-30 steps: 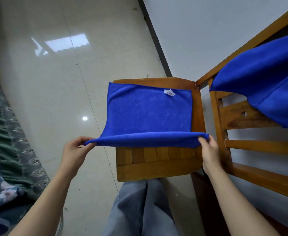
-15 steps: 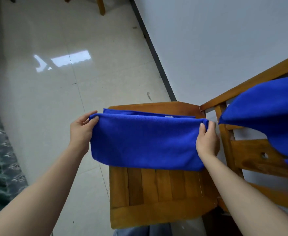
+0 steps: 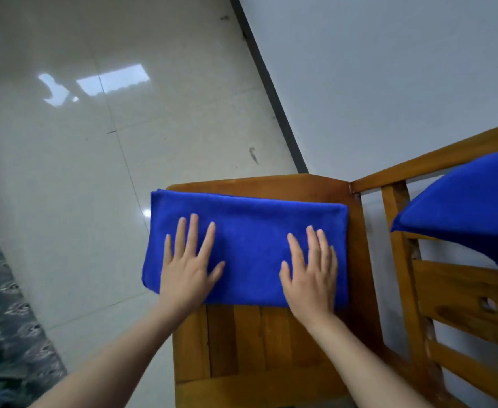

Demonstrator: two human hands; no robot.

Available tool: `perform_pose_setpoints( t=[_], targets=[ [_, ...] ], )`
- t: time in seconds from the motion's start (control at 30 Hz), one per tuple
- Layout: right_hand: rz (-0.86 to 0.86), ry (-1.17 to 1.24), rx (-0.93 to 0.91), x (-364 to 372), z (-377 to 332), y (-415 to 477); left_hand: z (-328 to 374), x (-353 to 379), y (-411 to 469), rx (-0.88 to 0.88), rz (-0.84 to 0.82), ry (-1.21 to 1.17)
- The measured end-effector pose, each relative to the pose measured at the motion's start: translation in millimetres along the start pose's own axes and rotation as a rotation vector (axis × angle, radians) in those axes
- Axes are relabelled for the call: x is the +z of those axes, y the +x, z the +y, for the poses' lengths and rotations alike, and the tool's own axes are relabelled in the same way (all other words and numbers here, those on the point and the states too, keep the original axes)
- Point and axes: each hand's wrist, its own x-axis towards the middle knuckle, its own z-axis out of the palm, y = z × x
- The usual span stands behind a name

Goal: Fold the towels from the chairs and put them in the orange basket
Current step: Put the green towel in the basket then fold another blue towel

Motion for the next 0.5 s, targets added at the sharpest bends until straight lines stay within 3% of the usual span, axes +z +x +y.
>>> perform_pose_setpoints(
  t=[0.23,0.5],
  targets=[
    [-0.292,-0.153,0.076,24,21,1,1,14,5,-0.046,-0.105,0.078],
    [-0.353,-0.150,0.048,20,57,0,26,15,-5,-0.021,-0.125,0.072]
  ],
)
